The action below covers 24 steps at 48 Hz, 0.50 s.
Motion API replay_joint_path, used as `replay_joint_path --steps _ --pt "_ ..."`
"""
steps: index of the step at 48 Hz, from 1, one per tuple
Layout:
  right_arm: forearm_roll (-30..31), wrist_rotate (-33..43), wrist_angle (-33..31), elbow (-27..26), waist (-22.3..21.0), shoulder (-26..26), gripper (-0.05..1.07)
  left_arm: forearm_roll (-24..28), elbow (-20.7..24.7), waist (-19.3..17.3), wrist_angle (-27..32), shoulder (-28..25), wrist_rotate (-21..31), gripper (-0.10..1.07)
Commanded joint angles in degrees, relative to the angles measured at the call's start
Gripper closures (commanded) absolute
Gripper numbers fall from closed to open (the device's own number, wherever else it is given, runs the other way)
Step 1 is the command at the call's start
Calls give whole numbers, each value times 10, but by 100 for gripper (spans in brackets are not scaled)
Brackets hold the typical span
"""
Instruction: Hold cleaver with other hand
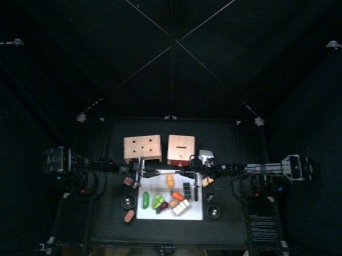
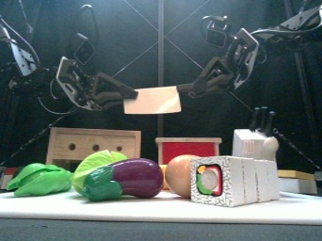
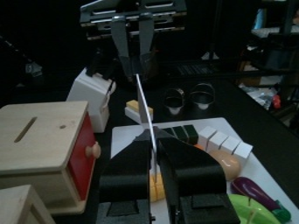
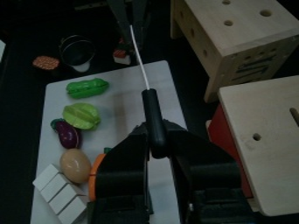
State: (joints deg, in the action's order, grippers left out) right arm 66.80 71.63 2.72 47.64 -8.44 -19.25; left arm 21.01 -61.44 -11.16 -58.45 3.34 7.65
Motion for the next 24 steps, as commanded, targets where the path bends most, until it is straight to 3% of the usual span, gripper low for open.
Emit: replay_joint_path --steps 1,8,24 --pt "0 1 10 -4 -31 -3 67 5 10 3 7 -8 -15 55" --pt "-1 1 17 -1 -37 17 67 0 11 5 16 -23 -44 55" --pt "-4 2 18 4 -36 57 67 -20 11 7 34 -44 -46 55"
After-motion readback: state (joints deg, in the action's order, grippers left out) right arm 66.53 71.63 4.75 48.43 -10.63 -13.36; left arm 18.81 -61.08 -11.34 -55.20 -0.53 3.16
